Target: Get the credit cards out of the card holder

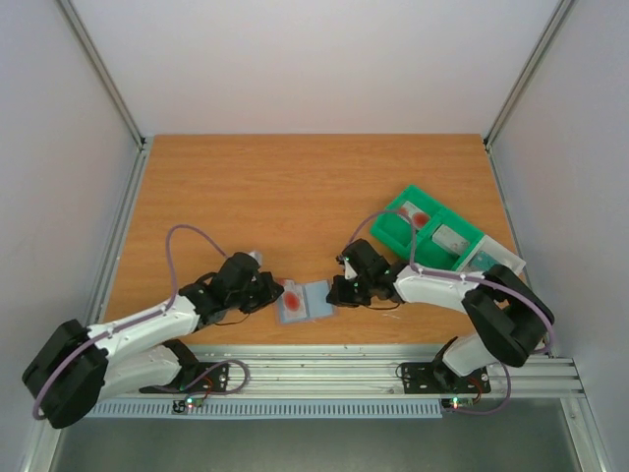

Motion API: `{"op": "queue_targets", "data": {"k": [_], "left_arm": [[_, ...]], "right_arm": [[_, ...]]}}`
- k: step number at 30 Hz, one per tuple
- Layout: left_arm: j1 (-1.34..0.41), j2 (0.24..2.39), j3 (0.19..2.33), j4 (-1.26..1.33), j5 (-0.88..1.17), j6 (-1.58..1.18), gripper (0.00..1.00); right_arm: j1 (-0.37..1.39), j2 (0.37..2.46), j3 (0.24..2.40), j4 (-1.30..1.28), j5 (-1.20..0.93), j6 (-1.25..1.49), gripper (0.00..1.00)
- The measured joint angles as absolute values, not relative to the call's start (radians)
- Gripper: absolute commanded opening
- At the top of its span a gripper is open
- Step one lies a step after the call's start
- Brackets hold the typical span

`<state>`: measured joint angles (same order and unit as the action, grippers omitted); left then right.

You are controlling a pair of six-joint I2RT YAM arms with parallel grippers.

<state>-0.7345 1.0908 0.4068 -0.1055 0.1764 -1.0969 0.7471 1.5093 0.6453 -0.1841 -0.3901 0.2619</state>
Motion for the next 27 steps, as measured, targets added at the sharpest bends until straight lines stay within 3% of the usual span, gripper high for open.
{"op": "queue_targets", "data": {"k": [7, 12, 18, 27], "left_arm": [[-0.735, 0.944, 0.405, -0.133, 0.159, -1.136, 0.00], [-0.735, 0.820, 0.404, -0.131, 0.151, -1.159, 0.00], [-0.735, 0.712, 0.369, -0.083, 0.152, -1.203, 0.00], [-0.735, 0.715, 0.315, 0.071, 0.195, -1.291, 0.00]], "right_arm": [[0.747, 1.335, 0.606, -0.131, -0.452, 0.330, 0.26], [0.747, 1.246, 0.577, -0.062, -0.503, 0.425, 0.43], [0.747, 1.184, 0.567, 0.052, -0.557, 0.540, 0.46], [0.747, 1.169, 0.595, 0.057, -0.584, 0.616, 0.52]]}}
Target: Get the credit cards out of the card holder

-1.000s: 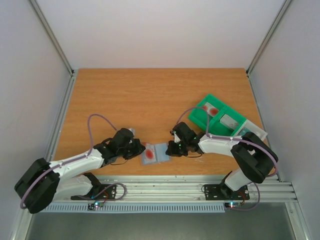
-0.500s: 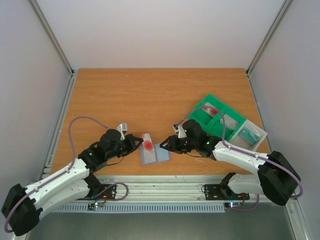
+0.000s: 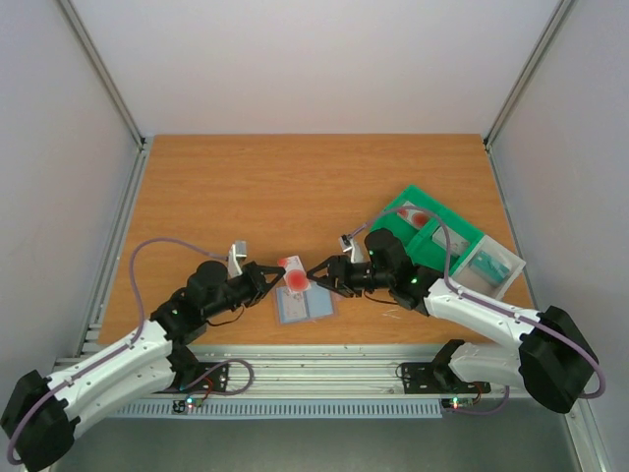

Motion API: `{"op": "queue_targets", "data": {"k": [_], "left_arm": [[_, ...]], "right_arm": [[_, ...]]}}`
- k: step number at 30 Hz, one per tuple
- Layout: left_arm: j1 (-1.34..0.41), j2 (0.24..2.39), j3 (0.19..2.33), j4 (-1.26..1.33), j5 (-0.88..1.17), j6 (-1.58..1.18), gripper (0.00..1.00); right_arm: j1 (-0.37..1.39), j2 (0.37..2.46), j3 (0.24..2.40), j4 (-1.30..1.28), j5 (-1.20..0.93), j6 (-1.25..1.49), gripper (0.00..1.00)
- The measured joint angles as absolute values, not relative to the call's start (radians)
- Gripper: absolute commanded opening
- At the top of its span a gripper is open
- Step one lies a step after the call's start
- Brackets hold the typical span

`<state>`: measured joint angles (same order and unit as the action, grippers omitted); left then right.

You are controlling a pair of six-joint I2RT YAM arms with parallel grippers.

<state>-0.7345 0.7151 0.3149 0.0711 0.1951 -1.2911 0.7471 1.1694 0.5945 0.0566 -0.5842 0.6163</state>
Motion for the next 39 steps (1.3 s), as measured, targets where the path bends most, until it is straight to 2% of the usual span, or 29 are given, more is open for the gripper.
{"op": "queue_targets", "data": {"k": [4, 8, 10, 17, 20, 22, 28, 33, 39], "left_arm": [[-0.735, 0.730, 0.315, 0.122, 0.206, -1.309, 0.00], [-0.735, 0.740, 0.314, 0.156, 0.211, -1.320, 0.01], [-0.735, 0.747, 0.314, 0.173, 0.212, -1.325, 0.00], [-0.735, 0.766, 0.300, 0.262, 0.223, -1.347, 0.00], [-0.735, 0.777, 0.282, 0.300, 0.224, -1.359, 0.01], [-0.733, 0.786, 0.273, 0.310, 0.224, -1.363, 0.06], [-0.731, 0.805, 0.266, 0.315, 0.247, -1.357, 0.42], [-0.731, 0.789, 0.265, 0.328, 0.252, -1.328, 0.50], [-0.731, 0.789, 0.265, 0.366, 0.317, -1.275, 0.50]], "right_arm": [[0.749, 1.170, 0.600, 0.052, -0.581, 0.637, 0.55], [0.758, 1.170, 0.600, 0.059, -0.585, 0.659, 0.52], [0.760, 1.170, 0.600, 0.066, -0.589, 0.670, 0.46], [0.761, 1.170, 0.599, 0.099, -0.604, 0.694, 0.17], [0.761, 1.170, 0.598, 0.117, -0.612, 0.688, 0.02], [0.760, 1.169, 0.598, 0.119, -0.617, 0.673, 0.01], [0.759, 1.146, 0.612, 0.078, -0.653, 0.587, 0.01], [0.744, 1.103, 0.632, -0.015, -0.751, 0.471, 0.01], [0.739, 1.044, 0.682, -0.200, -0.837, 0.320, 0.01]]}}
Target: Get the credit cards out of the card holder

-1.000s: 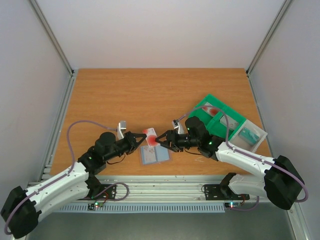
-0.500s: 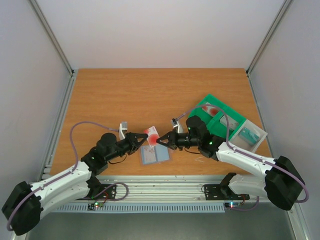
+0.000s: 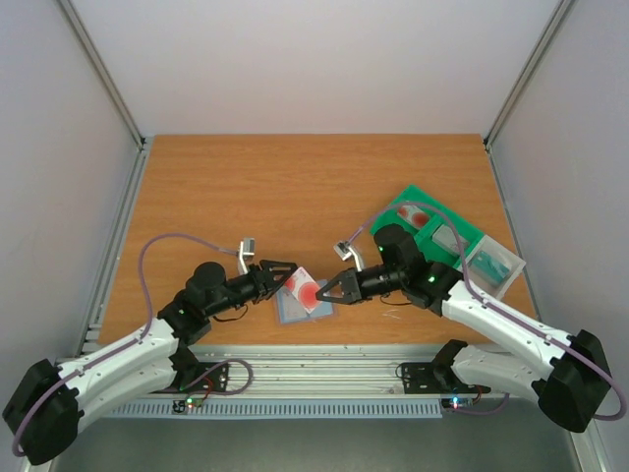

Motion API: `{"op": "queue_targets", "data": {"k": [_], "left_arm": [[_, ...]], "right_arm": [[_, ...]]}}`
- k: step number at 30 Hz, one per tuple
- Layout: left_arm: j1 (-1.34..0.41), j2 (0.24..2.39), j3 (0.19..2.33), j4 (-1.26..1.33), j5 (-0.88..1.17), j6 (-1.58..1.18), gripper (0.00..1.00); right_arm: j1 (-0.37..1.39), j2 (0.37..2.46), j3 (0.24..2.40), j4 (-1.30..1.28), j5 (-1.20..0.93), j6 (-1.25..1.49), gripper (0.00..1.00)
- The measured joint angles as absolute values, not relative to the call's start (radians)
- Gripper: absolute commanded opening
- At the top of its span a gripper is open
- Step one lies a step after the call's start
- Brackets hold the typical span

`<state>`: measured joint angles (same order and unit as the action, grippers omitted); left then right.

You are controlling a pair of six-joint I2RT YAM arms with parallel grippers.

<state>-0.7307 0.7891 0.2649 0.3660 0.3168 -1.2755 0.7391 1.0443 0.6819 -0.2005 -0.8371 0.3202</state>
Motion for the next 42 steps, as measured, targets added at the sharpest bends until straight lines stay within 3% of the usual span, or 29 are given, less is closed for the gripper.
{"op": "queue_targets", "data": {"k": [7, 11, 24, 28, 35, 37, 39, 42], "left_arm": [[-0.731, 0.785, 0.265, 0.367, 0.448, -1.210, 0.48], [-0.731, 0.785, 0.265, 0.392, 0.525, -1.197, 0.57], [-0.731, 0.710, 0.265, 0.427, 0.567, -1.196, 0.63], [-0.731, 0.736, 0.266, 0.424, 0.593, -1.192, 0.53], [-0.730, 0.795, 0.270, 0.424, 0.644, -1.173, 0.19], [-0.730, 0.799, 0.270, 0.425, 0.649, -1.172, 0.22], [-0.730, 0.801, 0.270, 0.428, 0.653, -1.170, 0.39], [-0.730, 0.805, 0.269, 0.431, 0.651, -1.173, 0.47]], "right_arm": [[0.738, 1.015, 0.813, -0.455, -0.917, 0.127, 0.01], [0.738, 1.019, 0.849, -0.544, -0.942, 0.046, 0.01], [0.736, 1.028, 0.852, -0.645, -1.011, -0.054, 0.01], [0.736, 1.036, 0.852, -0.641, -1.016, -0.053, 0.01], [0.736, 1.068, 0.852, -0.637, -1.008, -0.048, 0.01], [0.736, 1.074, 0.852, -0.639, -0.995, -0.047, 0.01], [0.736, 1.078, 0.852, -0.640, -0.991, -0.046, 0.01], [0.736, 1.081, 0.852, -0.640, -0.992, -0.046, 0.01]]}}
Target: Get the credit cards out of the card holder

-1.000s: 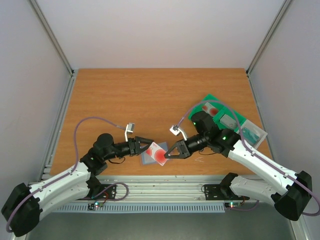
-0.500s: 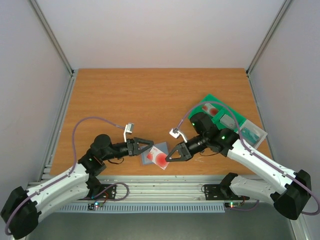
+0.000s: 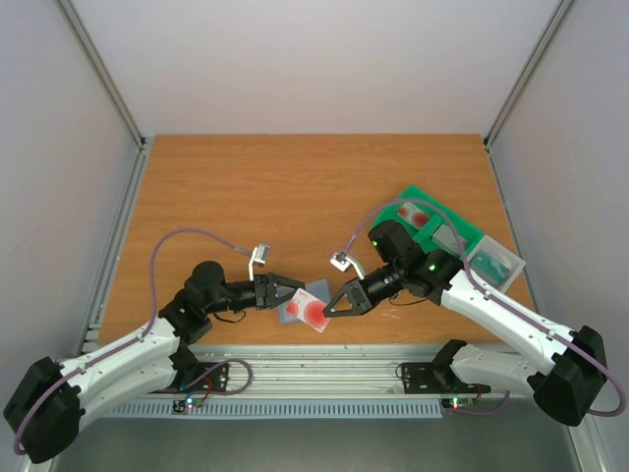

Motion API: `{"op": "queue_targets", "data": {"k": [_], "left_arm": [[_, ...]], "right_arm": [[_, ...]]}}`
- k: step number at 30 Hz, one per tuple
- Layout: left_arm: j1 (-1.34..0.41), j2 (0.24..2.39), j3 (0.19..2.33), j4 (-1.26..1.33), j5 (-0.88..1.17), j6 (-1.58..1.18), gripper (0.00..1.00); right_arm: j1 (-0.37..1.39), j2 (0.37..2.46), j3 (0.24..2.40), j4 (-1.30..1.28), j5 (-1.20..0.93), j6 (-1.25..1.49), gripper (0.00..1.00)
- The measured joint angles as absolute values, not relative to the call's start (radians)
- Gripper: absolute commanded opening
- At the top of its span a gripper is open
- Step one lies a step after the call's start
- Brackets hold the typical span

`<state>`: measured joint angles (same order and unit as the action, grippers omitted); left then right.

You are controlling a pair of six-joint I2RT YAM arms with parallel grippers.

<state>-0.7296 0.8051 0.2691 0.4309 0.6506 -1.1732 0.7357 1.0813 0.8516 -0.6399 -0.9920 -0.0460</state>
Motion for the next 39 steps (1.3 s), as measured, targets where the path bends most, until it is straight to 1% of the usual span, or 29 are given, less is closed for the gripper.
{"op": "queue_targets", "data": {"k": [2, 5, 6, 12, 13, 14, 16, 20, 22, 24, 25, 28, 29, 30, 32, 35, 39], "left_arm": [[-0.729, 0.806, 0.269, 0.429, 0.648, -1.175, 0.50], [-0.729, 0.799, 0.269, 0.427, 0.639, -1.180, 0.58], [-0.729, 0.790, 0.269, 0.424, 0.634, -1.182, 0.59], [-0.729, 0.716, 0.284, 0.390, 0.613, -1.175, 0.60], [-0.729, 0.709, 0.289, 0.387, 0.614, -1.173, 0.58], [-0.729, 0.706, 0.294, 0.382, 0.615, -1.172, 0.54], [-0.729, 0.706, 0.297, 0.376, 0.620, -1.170, 0.44], [-0.729, 0.707, 0.297, 0.359, 0.640, -1.164, 0.15], [-0.729, 0.706, 0.297, 0.355, 0.644, -1.165, 0.02], [-0.728, 0.706, 0.295, 0.355, 0.642, -1.155, 0.00], [-0.728, 0.706, 0.294, 0.356, 0.641, -1.159, 0.00], [-0.728, 0.707, 0.294, 0.356, 0.634, -1.155, 0.00], [-0.728, 0.707, 0.294, 0.356, 0.630, -1.155, 0.00], [-0.728, 0.710, 0.294, 0.359, 0.625, -1.155, 0.01], [-0.729, 0.723, 0.294, 0.365, 0.611, -1.155, 0.00], [-0.729, 0.733, 0.294, 0.366, 0.569, -1.165, 0.00], [-0.729, 0.725, 0.294, 0.365, 0.499, -1.174, 0.00]], "right_arm": [[0.736, 1.082, 0.852, -0.639, -0.996, -0.046, 0.01], [0.736, 1.082, 0.852, -0.636, -1.008, -0.046, 0.01], [0.736, 1.082, 0.852, -0.635, -1.013, -0.045, 0.01], [0.736, 1.099, 0.850, -0.628, -1.030, -0.040, 0.01], [0.736, 1.103, 0.850, -0.627, -1.030, -0.038, 0.01], [0.735, 1.106, 0.850, -0.623, -1.031, -0.034, 0.01], [0.735, 1.110, 0.850, -0.609, -1.033, -0.022, 0.01], [0.735, 1.111, 0.850, -0.579, -1.036, 0.009, 0.01], [0.735, 1.115, 0.850, -0.566, -1.036, 0.023, 0.01], [0.735, 1.121, 0.850, -0.558, -1.036, 0.035, 0.01], [0.735, 1.124, 0.850, -0.558, -1.033, 0.043, 0.04], [0.735, 1.129, 0.850, -0.562, -1.009, 0.059, 0.17], [0.735, 1.127, 0.850, -0.561, -0.992, 0.069, 0.24], [0.735, 1.124, 0.847, -0.546, -0.974, 0.088, 0.28], [0.735, 1.109, 0.825, -0.484, -0.950, 0.144, 0.33], [0.734, 1.069, 0.760, -0.380, -0.910, 0.239, 0.35], [0.734, 1.034, 0.705, -0.288, -0.845, 0.362, 0.30]]}}
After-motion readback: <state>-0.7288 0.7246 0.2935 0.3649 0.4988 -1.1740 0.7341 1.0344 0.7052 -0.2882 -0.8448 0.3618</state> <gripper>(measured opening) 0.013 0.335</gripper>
